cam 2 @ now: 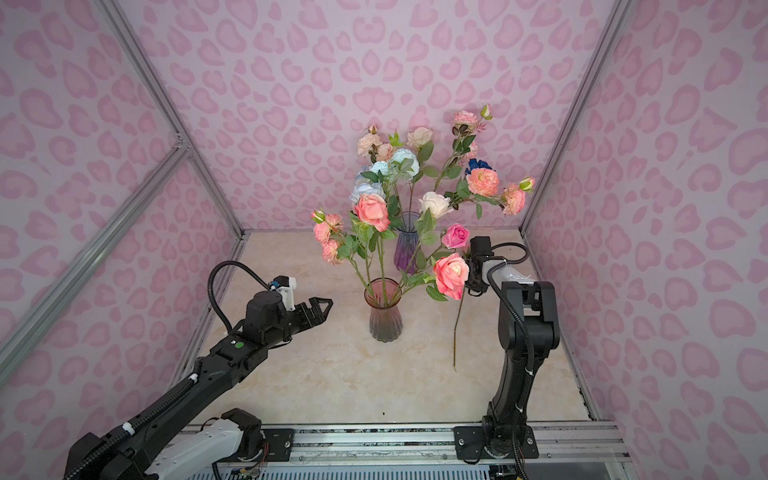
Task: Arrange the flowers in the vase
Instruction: 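Position the right gripper around another pink rose stem and close it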
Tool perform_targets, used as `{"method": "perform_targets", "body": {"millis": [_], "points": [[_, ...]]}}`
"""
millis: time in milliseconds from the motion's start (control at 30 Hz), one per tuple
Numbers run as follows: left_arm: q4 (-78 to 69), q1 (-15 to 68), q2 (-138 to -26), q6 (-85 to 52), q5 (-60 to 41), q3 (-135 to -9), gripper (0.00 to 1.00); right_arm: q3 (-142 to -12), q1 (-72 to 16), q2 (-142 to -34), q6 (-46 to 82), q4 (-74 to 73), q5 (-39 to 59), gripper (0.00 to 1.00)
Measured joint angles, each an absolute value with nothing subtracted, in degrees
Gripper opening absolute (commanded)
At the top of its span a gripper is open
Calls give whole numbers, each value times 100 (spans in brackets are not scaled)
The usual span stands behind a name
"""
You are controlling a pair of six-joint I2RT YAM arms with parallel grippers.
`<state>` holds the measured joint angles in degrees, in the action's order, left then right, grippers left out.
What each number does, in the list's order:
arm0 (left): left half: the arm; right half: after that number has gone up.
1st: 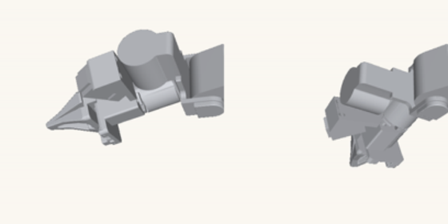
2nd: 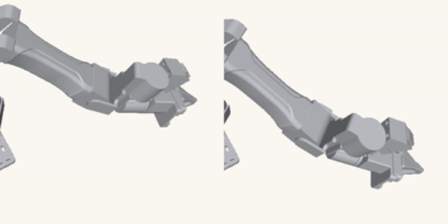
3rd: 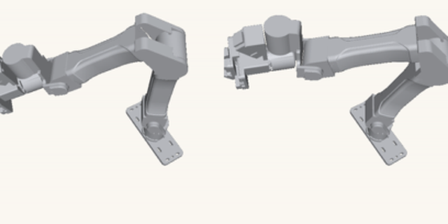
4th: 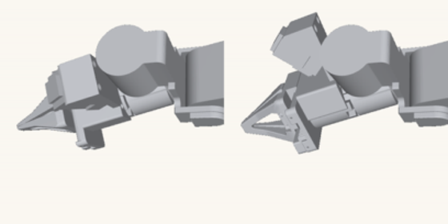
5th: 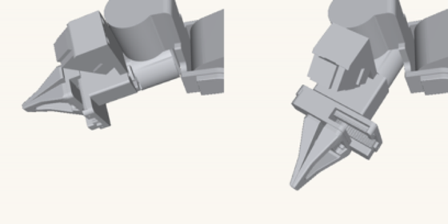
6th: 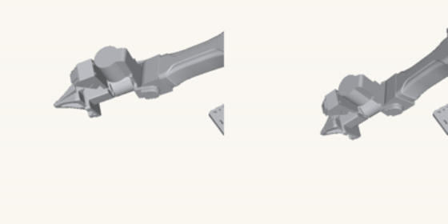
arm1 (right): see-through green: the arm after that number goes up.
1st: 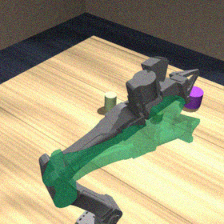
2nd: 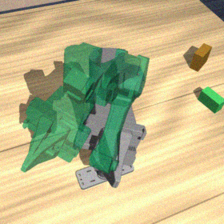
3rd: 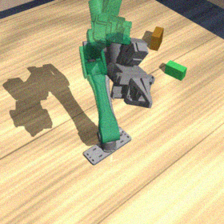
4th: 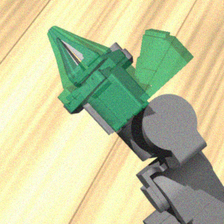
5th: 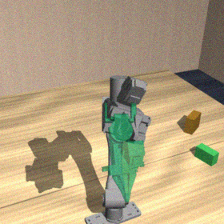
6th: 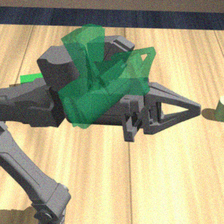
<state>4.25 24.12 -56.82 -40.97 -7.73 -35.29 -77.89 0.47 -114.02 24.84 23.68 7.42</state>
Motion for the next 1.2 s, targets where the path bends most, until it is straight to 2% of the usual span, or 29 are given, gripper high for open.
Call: {"method": "perform_targets", "body": {"millis": [300, 533, 700, 1100, 1200], "points": [[421, 2373, -5892, -4095, -904, -3553, 95, -8001, 64, -11714, 2292, 2423, 705, 28], [416, 2364, -5966, -4095, -937, -3579, 95, -8086, 117, -11813, 2185, 2423, 729, 10], [416, 2362, -5981, -4095, -967, -3590, 94, -8031, 126, -11769, 2187, 2368, 749, 5], [419, 2359, -5741, -4158, -1011, -3540, 94, -7223, 123, -10700, 2434, 2062, 731, 3], [419, 2359, -5575, -4171, -1011, -3483, 94, -7054, 104, -10440, 2488, 2038, 711, 16]]}}
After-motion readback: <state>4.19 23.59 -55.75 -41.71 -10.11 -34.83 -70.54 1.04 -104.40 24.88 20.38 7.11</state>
